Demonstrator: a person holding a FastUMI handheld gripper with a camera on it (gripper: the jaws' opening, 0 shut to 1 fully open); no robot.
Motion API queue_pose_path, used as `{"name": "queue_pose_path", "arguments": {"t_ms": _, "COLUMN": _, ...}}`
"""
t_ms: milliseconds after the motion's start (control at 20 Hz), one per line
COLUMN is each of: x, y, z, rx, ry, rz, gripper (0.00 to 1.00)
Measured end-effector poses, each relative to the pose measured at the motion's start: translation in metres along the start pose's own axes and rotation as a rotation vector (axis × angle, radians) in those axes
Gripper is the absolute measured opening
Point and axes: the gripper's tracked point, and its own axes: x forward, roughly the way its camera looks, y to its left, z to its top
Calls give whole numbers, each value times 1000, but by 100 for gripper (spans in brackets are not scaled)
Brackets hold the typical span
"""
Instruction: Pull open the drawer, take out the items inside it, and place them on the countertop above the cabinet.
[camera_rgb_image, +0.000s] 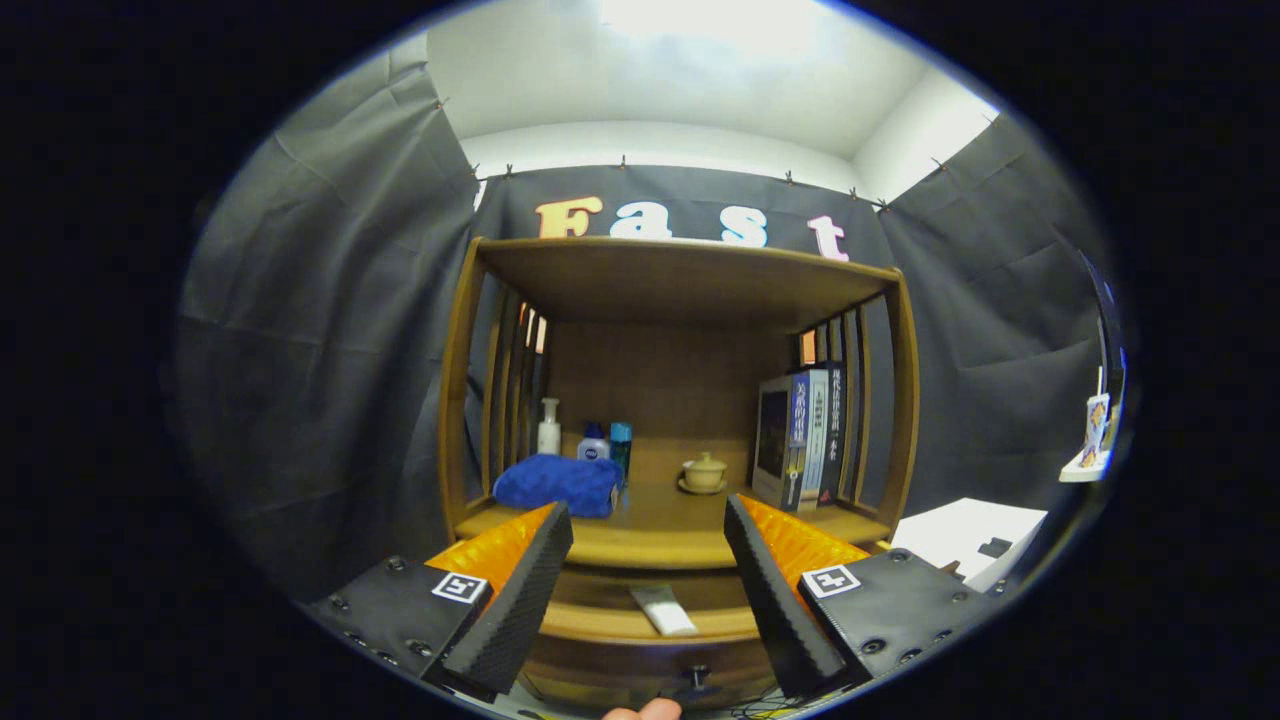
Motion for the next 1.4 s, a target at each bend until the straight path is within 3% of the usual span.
{"name": "queue_pose_path", "arguments": {"t_ms": 250, "x": 55, "y": -39, "z": -20, "rx": 95, "ry": 265, "rz": -161, "gripper": 98}}
{"name": "queue_pose_path", "arguments": {"t_ms": 450, "x": 58, "y": -72, "z": -106, "rx": 120, "ry": 669, "rz": -269, "gripper": 98}}
{"name": "queue_pose_path", "arguments": {"t_ms": 700, "x": 65, "y": -54, "z": -193, "rx": 124, "ry": 1034, "rz": -180, "gripper": 97}}
{"name": "queue_pose_path", "arguments": {"t_ms": 1050, "x": 84, "y": -36, "z": -261, "rx": 128, "ry": 1251, "rz": -130, "gripper": 98}}
{"name": "queue_pose_path", "arguments": {"t_ms": 1350, "x": 97, "y": -27, "z": -278, "rx": 164, "ry": 1266, "rz": -99, "gripper": 98}}
{"name": "queue_pose_path", "arguments": {"t_ms": 1400, "x": 98, "y": -26, "z": -282, "rx": 191, "ry": 1262, "rz": -109, "gripper": 93}}
